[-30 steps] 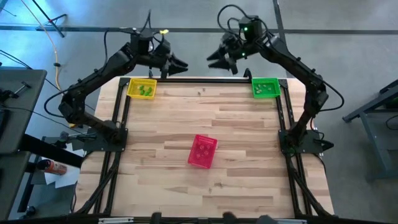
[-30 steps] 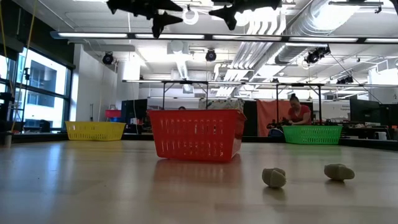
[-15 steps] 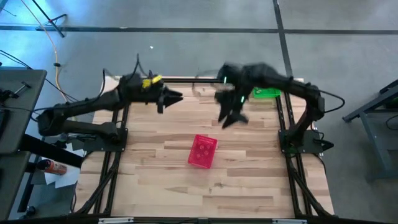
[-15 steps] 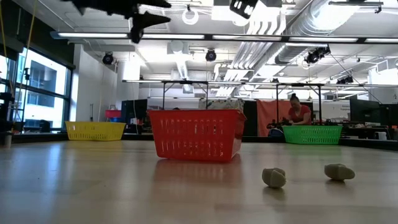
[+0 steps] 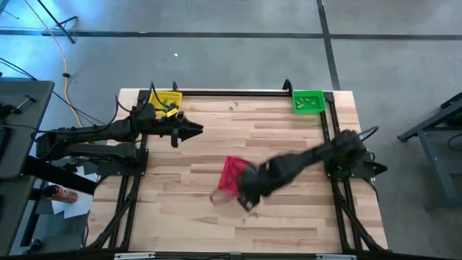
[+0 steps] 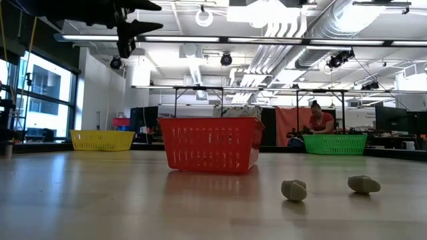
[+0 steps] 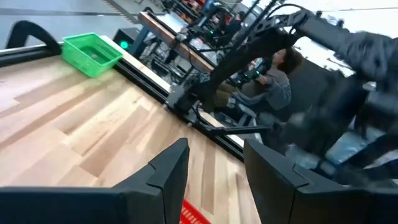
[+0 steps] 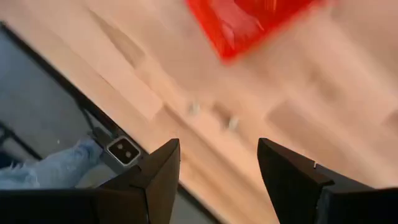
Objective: Sort Halloween decoration
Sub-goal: Put the white skull toy into the green bin
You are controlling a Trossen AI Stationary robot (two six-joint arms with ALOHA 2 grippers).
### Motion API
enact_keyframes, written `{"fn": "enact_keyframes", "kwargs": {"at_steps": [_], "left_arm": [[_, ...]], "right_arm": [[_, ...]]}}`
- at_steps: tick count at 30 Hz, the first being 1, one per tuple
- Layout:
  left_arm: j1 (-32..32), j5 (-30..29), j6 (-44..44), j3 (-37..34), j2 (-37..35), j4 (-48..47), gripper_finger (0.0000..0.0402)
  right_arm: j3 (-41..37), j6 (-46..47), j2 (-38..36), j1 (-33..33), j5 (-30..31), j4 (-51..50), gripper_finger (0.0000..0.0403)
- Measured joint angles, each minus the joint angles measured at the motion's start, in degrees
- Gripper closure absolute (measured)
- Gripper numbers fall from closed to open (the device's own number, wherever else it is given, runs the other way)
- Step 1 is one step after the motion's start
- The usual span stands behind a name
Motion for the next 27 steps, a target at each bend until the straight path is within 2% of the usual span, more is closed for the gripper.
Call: {"fn": "enact_keyframes", "kwargs": {"at_steps": [4, 9, 19, 27], "left_arm": [[-1.5, 0.0, 0.0, 0.0, 0.0, 0.0, 0.0257], [-2.4, -0.3, 0.0, 0.0, 0.0, 0.0, 0.0257], [-2.4, -2.2, 0.1, 0.0, 0.0, 0.0, 0.0257], [-2.4, -2.3, 0.1, 0.0, 0.0, 0.0, 0.0257]], "right_arm": [[0.0, 13.3, 6.2, 5.5, -0.3, -0.5, 0.0192], [-0.1, 21.3, 13.9, 7.0, -4.7, -1.3, 0.0192], [-0.1, 20.9, 24.0, 6.1, -6.1, 1.6, 0.0192], [-0.1, 19.0, 25.1, 5.8, -3.6, 1.2, 0.0193]]}}
